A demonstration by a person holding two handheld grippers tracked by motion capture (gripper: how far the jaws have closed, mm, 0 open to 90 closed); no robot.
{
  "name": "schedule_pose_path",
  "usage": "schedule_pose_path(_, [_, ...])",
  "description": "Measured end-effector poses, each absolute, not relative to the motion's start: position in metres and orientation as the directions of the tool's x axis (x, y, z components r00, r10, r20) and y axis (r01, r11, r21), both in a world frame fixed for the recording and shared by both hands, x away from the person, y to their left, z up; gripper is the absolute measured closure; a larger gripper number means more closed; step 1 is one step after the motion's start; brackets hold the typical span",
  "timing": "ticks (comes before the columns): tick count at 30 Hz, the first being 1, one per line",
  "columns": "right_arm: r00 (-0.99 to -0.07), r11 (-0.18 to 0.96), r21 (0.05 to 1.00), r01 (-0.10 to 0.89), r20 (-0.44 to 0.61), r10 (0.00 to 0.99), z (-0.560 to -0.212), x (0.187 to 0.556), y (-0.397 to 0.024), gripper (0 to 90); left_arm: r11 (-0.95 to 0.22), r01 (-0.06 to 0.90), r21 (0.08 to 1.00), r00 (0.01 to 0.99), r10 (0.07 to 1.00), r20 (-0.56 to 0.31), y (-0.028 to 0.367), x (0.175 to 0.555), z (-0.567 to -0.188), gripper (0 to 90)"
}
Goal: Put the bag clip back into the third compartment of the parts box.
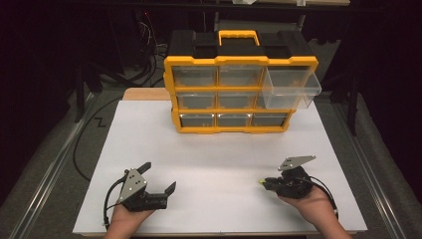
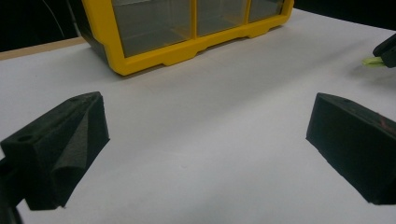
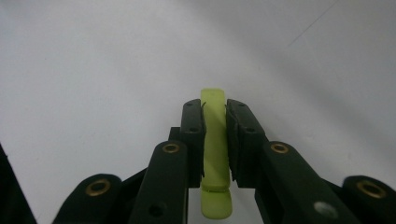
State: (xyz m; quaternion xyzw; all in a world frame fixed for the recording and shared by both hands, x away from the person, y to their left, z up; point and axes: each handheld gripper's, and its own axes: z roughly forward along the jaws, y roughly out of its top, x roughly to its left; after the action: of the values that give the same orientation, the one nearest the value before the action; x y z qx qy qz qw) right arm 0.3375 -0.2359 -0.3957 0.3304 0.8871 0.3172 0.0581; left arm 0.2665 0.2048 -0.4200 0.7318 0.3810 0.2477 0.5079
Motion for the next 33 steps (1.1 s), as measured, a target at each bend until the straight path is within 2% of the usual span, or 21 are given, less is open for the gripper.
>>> schedule_pose_path(7, [-0.776, 0.616, 0.536, 0.578, 0.125, 0.619, -0.386, 0.342, -0.242, 78.9, -0.187, 0.312, 0.932, 0.576, 0.817, -0.029, 0.206, 0.269, -0.421, 0.5])
schedule_pose_path(21, [-0.779, 0.650, 0.468, 0.599, 0.155, 0.607, -0.373, 0.347, -0.254, 78.9, -0.177, 0.309, 0.934, 0.565, 0.824, -0.030, 0.208, 0.269, -0.422, 0.4])
schedule_pose_path(33, [-0.801, 0.700, 0.409, 0.585, 0.154, 0.579, -0.350, 0.357, -0.253, 78.9, -0.189, 0.302, 0.934, 0.575, 0.818, -0.021, 0.206, 0.269, -0.422, 0.4])
